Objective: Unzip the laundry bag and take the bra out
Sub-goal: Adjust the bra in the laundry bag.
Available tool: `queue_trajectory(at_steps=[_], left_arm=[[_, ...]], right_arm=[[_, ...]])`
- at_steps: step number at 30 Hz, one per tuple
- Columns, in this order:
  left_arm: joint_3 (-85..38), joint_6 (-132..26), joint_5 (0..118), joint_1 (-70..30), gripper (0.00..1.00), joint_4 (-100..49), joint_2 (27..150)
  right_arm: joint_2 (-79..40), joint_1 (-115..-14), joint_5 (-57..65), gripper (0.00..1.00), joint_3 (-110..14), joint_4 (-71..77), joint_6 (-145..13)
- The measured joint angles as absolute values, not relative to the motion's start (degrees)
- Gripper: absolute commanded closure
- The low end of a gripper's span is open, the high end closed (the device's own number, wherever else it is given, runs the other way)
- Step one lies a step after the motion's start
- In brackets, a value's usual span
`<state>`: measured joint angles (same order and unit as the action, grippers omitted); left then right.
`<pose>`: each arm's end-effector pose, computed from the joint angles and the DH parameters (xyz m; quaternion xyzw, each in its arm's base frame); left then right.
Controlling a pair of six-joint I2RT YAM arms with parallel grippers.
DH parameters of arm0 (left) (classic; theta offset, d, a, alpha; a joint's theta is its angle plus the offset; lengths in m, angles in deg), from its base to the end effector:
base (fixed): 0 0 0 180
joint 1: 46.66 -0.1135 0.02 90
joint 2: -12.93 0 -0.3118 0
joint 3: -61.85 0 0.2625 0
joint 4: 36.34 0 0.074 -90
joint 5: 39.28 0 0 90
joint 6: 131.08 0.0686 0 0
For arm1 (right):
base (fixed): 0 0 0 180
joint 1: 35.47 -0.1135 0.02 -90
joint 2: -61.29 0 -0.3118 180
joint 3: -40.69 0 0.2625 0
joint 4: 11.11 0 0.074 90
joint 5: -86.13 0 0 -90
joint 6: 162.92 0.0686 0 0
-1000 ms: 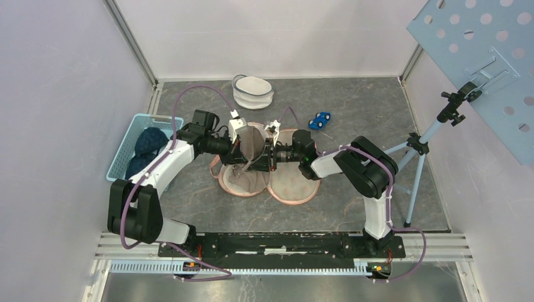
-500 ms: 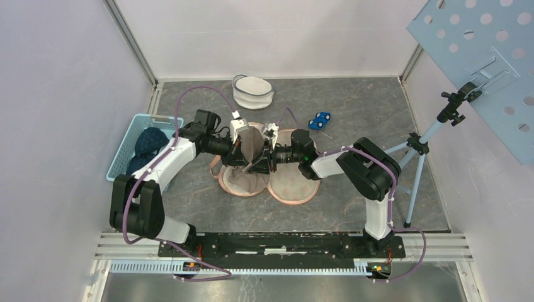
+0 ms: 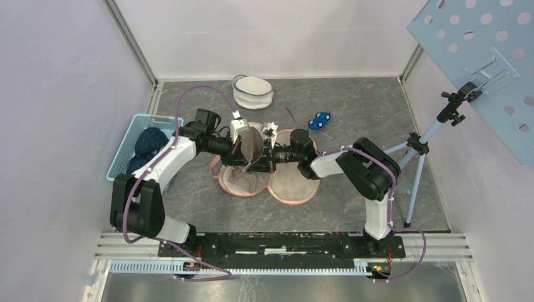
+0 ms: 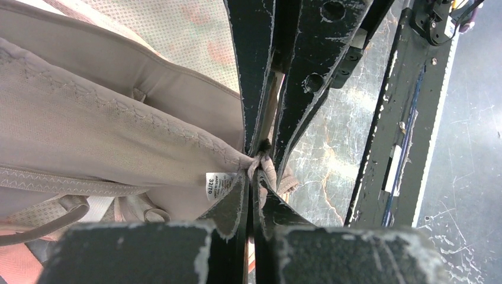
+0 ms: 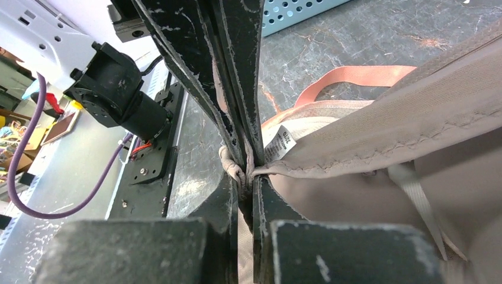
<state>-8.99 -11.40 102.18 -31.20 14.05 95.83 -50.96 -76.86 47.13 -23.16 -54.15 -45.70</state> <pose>0.2673 -0.1296 0.2646 0.4313 0.7683 -0.3919 0.2650 0.2866 0.3236 0.1948 -0.3700 0.6265 0.6054 0.3226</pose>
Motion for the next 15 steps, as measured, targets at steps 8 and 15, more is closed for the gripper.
queue_trajectory(at_steps=[8, 15], left_arm=[[-9.1, -10.7, 100.6, -31.2, 0.98, 14.5, 95.4], [-10.0, -8.6, 99.3, -31.3, 0.98, 15.8, 94.8]], right_arm=[[-51.1, -76.7, 46.2, 1.00, -24.6, -50.2, -46.4], [-51.2, -76.7, 46.2, 0.94, -26.6, -46.9, -48.4]])
